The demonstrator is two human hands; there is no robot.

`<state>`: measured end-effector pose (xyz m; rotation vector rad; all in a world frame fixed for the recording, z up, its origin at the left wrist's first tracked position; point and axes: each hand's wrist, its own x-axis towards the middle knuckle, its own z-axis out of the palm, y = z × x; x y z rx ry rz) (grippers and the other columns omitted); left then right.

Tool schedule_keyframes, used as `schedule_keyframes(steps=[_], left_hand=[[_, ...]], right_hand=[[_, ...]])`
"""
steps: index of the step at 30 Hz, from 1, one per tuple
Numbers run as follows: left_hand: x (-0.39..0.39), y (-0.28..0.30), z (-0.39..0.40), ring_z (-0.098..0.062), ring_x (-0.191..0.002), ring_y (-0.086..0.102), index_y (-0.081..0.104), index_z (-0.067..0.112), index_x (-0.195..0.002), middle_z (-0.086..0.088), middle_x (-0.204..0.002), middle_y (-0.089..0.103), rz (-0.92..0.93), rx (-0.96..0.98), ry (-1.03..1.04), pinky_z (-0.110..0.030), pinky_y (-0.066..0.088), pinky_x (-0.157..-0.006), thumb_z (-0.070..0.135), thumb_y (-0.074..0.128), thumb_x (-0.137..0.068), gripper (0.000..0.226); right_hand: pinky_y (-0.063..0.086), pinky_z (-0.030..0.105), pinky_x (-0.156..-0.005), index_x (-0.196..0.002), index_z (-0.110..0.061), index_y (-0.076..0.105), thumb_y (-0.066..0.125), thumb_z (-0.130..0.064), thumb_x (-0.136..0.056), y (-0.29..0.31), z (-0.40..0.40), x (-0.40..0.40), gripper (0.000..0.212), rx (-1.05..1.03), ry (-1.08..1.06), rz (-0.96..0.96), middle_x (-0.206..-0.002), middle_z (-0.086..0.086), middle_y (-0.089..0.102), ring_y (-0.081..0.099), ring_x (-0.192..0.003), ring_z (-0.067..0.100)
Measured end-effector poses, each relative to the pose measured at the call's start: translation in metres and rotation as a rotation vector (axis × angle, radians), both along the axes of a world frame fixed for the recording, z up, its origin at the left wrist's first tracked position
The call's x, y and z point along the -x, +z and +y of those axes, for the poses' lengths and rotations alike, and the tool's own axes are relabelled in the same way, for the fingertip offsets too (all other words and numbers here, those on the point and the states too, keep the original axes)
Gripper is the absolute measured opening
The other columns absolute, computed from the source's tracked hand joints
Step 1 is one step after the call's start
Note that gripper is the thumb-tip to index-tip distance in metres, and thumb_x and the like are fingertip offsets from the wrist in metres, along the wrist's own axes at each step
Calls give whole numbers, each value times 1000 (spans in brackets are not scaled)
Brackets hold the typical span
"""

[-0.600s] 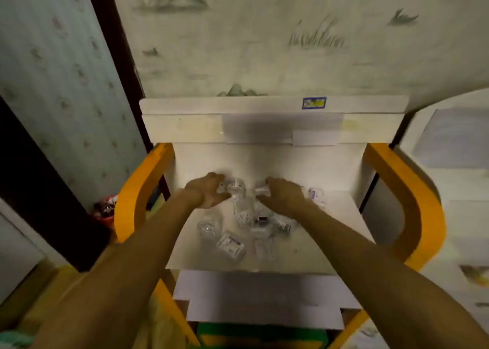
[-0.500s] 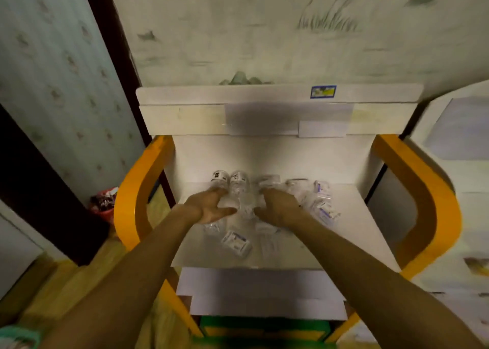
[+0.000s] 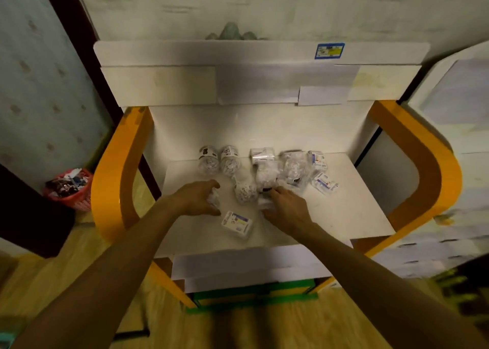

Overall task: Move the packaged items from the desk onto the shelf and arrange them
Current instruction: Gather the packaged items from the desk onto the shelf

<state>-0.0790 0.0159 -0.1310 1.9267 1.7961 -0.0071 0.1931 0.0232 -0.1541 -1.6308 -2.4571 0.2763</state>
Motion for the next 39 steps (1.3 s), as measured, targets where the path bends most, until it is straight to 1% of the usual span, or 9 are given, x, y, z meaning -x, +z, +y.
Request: schedule_keyframes(steps=[6,9,12,17,25,30,33,36,39], left_hand=[[-7,31,6,-10,-95,59,50,30,-131,13,-118,57,-153,-211,33,-29,48,-77,58,80,-70,73],[-33,54,9,-8,-90,60,51,31,-121,16,-111,58,-165,-302,-20,-28,46,-74,63,78,-70,67],[-79,83,10,-5,-85,62,52,34,-117,19,-105,62,-150,-446,-91,-28,53,-74,73,70,-71,63],[-186,141,16,-9,-79,63,58,27,-117,14,-100,67,-230,-755,-187,-33,56,-77,76,62,-76,64],[-377,192,30,-9,-84,58,57,27,-120,17,-100,61,-293,-932,-151,-31,51,-79,69,68,-77,62],[-513,185,43,-6,-87,58,54,32,-123,15,-109,65,-341,-861,-184,-24,44,-74,70,71,-73,64],[-575,163,50,-15,-98,63,49,34,-125,11,-117,61,-334,-722,-231,-32,53,-85,73,70,-71,70],[-623,135,56,-23,-110,61,40,33,-138,7,-130,55,-244,-572,-285,-39,52,-94,73,70,-71,84],[-662,100,66,-28,-116,59,28,27,-149,1,-140,52,-170,-477,-346,-40,51,-95,68,73,-73,98]], right_hand=[[51,33,-74,-117,-24,66,60,-50,-93,12,-8,-16,36,-97,-113,252,-112,0,71,67,-95,23],[55,35,-82,-121,-27,64,62,-59,-89,24,-18,-36,46,-50,-294,597,-105,-5,72,66,-90,13],[60,40,-81,-121,-26,63,65,-54,-91,39,-30,-75,42,-149,-347,852,-104,-7,73,69,-91,9],[60,33,-81,-124,-19,64,66,-41,-95,94,-34,-163,37,-318,-348,1003,-110,-5,74,70,-95,5],[61,32,-80,-124,-22,62,65,-46,-94,140,-44,-334,38,-434,-380,1129,-110,-8,73,70,-96,5],[59,38,-80,-117,-33,62,66,-46,-93,116,-51,-456,27,-382,-589,1116,-98,-12,73,69,-89,4],[59,44,-80,-113,-35,59,64,-52,-91,93,-50,-516,29,-326,-721,1087,-96,-10,73,70,-87,9],[58,50,-78,-108,-34,60,62,-62,-84,62,-45,-558,37,-257,-861,1116,-95,-8,73,70,-85,15],[59,52,-77,-110,-26,60,66,-56,-87,24,-39,-585,38,-194,-955,1122,-99,1,74,71,-86,21]])
